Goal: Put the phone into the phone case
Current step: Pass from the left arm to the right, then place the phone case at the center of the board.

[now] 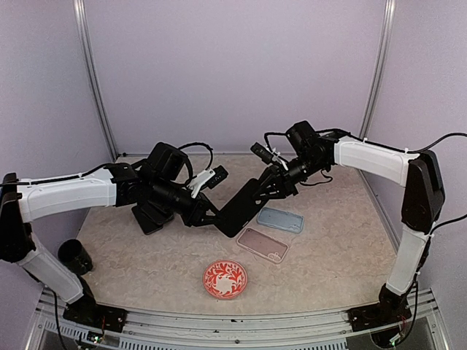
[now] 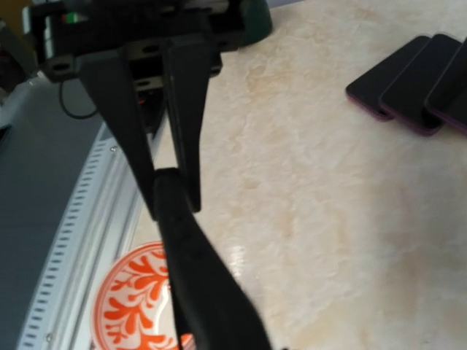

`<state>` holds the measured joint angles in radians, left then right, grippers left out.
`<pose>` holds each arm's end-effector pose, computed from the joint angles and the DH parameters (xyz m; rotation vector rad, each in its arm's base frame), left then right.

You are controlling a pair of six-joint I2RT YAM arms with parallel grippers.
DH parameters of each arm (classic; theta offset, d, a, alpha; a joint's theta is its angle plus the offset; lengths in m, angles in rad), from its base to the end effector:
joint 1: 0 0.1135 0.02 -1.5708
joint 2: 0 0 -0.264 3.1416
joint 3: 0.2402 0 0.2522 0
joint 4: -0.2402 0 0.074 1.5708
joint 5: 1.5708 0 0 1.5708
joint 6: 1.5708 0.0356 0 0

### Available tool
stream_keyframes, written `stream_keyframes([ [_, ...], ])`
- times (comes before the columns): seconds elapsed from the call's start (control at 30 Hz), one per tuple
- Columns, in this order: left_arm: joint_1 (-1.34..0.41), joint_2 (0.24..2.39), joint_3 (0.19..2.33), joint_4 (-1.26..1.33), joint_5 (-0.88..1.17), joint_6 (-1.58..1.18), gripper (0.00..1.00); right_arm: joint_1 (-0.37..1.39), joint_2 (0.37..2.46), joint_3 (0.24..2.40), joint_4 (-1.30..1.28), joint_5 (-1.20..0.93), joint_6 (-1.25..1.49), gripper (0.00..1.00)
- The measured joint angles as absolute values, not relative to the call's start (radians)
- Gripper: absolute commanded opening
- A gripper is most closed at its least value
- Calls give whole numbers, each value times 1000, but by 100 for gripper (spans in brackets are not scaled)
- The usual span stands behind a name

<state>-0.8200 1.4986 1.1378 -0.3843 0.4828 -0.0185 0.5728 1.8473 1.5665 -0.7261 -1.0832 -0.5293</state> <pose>0.2123 -0.2517 0.2749 1.1750 2.1097 -0.9680 0.3128 0.2392 0.2806 -1.5237 1.7248 1.3779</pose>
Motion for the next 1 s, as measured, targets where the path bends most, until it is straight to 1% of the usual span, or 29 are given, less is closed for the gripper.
stream_keyframes([
  [0.03, -820, 1499, 1138, -384, 483, -18, 13, 573, 1850, 1566, -734, -1088, -532, 18],
  [0.17, -820, 1499, 1138, -385, 485, -17, 14, 573, 1851, 1567, -750, -1101, -544, 8],
  [0.23, -820, 1499, 1138, -385, 487, -16, 19, 573, 1851, 1570, -755, -1103, -548, 1],
  [0.3, -820, 1499, 1138, -384, 489, -15, 25, 573, 1851, 1573, -759, -1106, -548, 0],
  [0.33, -820, 1499, 1138, -383, 489, -15, 31, 573, 1852, 1574, -760, -1107, -550, 0],
  [0.37, -820, 1499, 1138, -383, 489, -15, 39, 573, 1852, 1574, -760, -1107, -550, 0],
  [0.43, -820, 1499, 1138, -382, 484, -15, 51, 573, 1853, 1577, -760, -1108, -549, 0],
  [0.47, -820, 1498, 1138, -381, 480, -18, 60, 573, 1855, 1578, -759, -1108, -548, 0],
  [0.63, -797, 1478, 1136, -358, 440, -49, 95, 566, 1855, 1578, -725, -1105, -500, 0],
  [0.67, -783, 1466, 1132, -345, 432, -61, 98, 564, 1855, 1578, -702, -1101, -476, 0],
  [0.77, -725, 1404, 1102, -300, 400, -106, 99, 556, 1855, 1575, -625, -1073, -395, 2],
  [1.0, -584, 1225, 1024, -189, 267, -211, 99, 542, 1869, 1574, -423, -941, -107, 1],
])
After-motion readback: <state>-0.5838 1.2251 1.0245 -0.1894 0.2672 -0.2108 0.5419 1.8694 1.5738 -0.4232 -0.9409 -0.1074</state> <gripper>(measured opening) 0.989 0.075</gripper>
